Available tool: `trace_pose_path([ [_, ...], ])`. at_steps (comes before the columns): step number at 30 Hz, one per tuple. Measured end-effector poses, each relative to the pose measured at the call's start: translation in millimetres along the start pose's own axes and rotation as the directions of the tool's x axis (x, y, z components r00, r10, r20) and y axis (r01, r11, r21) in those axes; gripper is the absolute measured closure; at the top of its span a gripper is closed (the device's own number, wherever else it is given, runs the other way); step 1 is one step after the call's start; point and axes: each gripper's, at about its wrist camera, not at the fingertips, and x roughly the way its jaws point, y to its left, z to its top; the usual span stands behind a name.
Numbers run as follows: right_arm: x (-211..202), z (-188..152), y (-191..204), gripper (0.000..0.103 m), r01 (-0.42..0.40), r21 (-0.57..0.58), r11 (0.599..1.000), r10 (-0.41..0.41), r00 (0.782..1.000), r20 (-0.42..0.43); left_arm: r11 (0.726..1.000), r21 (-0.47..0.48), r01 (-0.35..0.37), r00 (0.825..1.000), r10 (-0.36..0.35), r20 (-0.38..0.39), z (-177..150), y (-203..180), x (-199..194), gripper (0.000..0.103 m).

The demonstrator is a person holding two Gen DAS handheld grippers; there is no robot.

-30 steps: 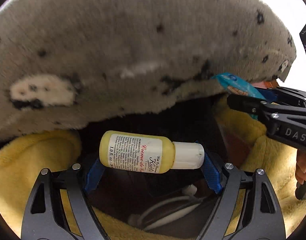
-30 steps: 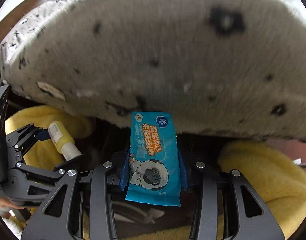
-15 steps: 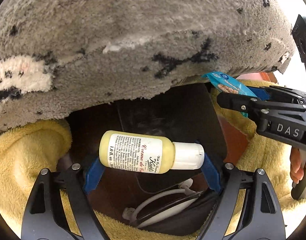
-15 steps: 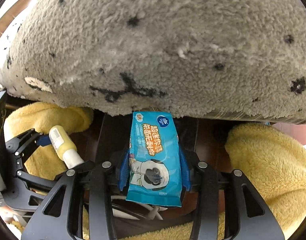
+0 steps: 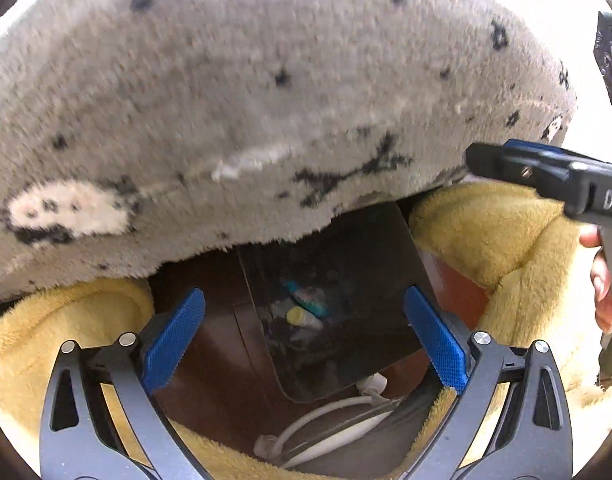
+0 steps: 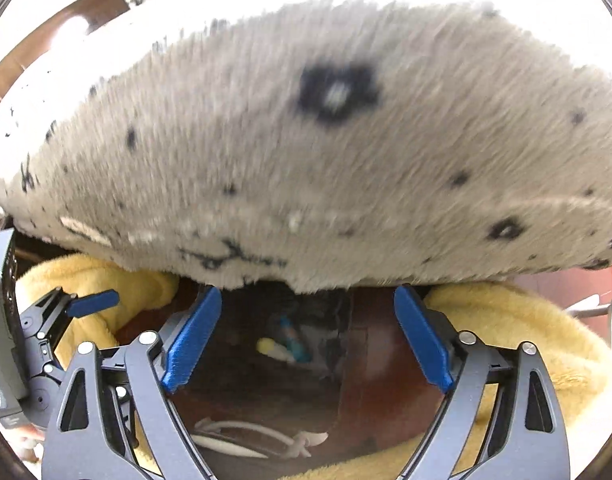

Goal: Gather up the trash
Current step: 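Raise both tools back over the bed toward the remaining items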

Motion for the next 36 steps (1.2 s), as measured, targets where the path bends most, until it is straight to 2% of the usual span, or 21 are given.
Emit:
trace_pose_path([
  [5,-34.0,16.9,-7.4,0.011,0.024,-0.003,1.0,-0.023,0.993,0.117,1.0,0.02,-0.018,0.997,0.017,0.081,15.3,-0.3,-32.3,0.008],
  [9,-61.4,33.3,-8.3,0.011,0.048,-0.015,0.999,-0.044,0.978,0.202,0.998,0.041,-0.05,0.986,0.043,0.158,32.3,3.3,-59.1,0.008],
  [15,-84.1,57.4,-19.0,0.01,0.077,-0.009,0.997,-0.071,0.951,0.301,0.993,0.041,-0.109,0.958,0.094,0.27,59.8,6.5,-94.6,0.008],
  [20,-88.0,81.5,-23.8,0.009,0.117,0.002,0.993,-0.109,0.921,0.374,0.989,0.01,-0.146,0.939,0.136,0.317,85.2,22.4,-112.8,0.008],
  [24,-84.7,102.4,-30.6,0.009,0.134,0.012,0.991,-0.127,0.908,0.399,0.986,-0.021,-0.165,0.925,0.162,0.343,103.2,36.7,-114.6,0.008],
  [28,-75.8,130.8,-43.1,0.01,0.107,0.042,0.993,-0.115,0.909,0.4,0.982,-0.05,-0.18,0.92,0.186,0.344,128.1,54.4,-103.3,0.008],
  [32,-53.0,163.5,-48.9,0.01,0.094,0.047,0.994,-0.105,0.921,0.375,0.977,-0.073,-0.201,0.917,0.214,0.335,153.0,67.8,-92.6,0.008],
  [34,-37.6,180.2,-50.3,0.014,0.079,0.04,0.996,-0.088,0.933,0.348,0.975,-0.083,-0.206,0.917,0.222,0.332,164.5,73.2,-87.4,0.008],
  [36,-22.2,196.3,-52.8,0.025,0.057,0.039,0.998,-0.067,0.945,0.319,0.975,-0.082,-0.209,0.916,0.224,0.333,176.3,75.9,-83.4,0.008],
])
